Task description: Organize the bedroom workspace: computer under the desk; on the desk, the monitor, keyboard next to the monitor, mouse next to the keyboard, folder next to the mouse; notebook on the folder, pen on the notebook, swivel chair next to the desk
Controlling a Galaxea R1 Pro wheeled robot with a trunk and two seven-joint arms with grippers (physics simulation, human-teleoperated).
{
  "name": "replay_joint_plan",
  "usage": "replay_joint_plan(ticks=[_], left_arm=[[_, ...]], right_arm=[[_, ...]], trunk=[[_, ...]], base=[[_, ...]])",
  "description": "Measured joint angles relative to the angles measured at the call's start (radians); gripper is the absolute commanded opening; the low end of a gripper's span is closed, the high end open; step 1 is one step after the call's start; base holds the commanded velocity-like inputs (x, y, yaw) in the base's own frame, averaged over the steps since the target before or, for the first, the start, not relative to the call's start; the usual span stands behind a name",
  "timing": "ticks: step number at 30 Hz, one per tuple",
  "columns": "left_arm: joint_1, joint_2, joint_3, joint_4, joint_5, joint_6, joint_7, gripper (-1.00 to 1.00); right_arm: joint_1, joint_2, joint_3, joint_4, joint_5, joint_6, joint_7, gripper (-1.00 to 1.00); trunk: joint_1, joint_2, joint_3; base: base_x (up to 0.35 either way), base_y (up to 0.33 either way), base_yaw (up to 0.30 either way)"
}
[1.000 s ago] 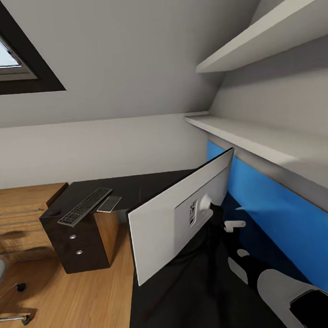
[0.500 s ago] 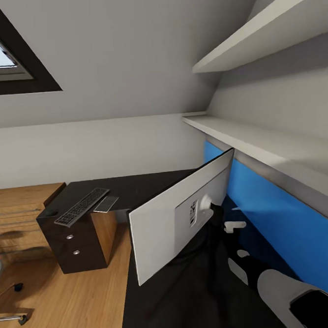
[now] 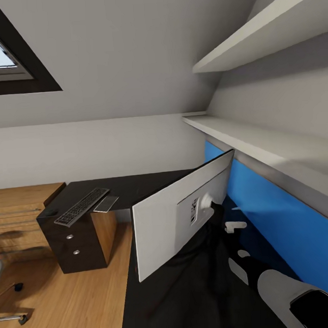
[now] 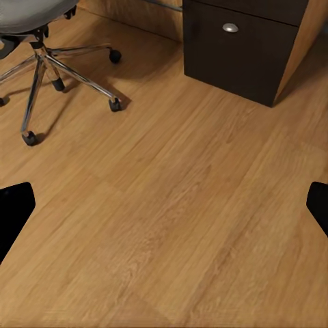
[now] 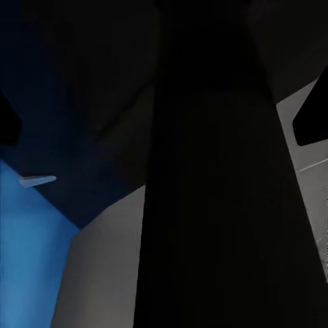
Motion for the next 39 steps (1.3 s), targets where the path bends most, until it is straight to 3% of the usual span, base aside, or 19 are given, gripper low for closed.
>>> replay_joint_plan(ticks=[12,26,29,33,34,37,39], left_arm=[[0.0,-0.001,0.001,0.0,0.0,0.0,0.0,1.0],[0.0,-0.001,-0.001,-0.001,0.0,0.002,0.0,1.0],[0.0,-0.001,-0.001,-0.001,0.0,0.002,0.0,1.0],[0.0,-0.003,-0.003,0.001,-0.001,0.003,-0.001,1.0],[0.0,-0.004,-0.004,0.004,-0.001,0.004,0.0,1.0],[0.0,-0.009,-0.012,0.021,-0.001,0.005,-0.001,1.0],[0.0,-0.014,-0.019,0.03,-0.002,0.005,-0.001,1.0]], right_arm=[[0.0,0.0,-0.003,0.0,-0.002,0.0,0.0,1.0],[0.0,0.001,0.0,-0.001,0.002,0.0,-0.001,1.0],[0.0,0.013,0.001,-0.007,0.003,0.007,-0.007,1.0],[0.001,0.035,0.002,-0.019,0.005,0.072,-0.014,1.0],[0.001,0.05,0.002,-0.055,0.006,0.153,-0.035,1.0],[0.006,0.068,-0.001,-0.165,0.009,0.292,-0.105,1.0],[0.017,0.073,-0.001,-0.213,0.01,0.338,-0.138,1.0]], trunk=[[0.0,0.0,0.0],[0.0,0.0,0.0],[0.0,0.0,0.0],[0.0,0.0,0.0],[0.0,0.0,0.0],[0.0,0.0,0.0],[0.0,0.0,0.0]], base=[[-0.292,0.042,0.0],[-0.252,0.236,0.0],[-0.19,0.287,0.0],[-0.144,0.279,0.0],[-0.056,0.139,0.0],[-0.029,0.071,0.0],[-0.013,0.033,0.0]])
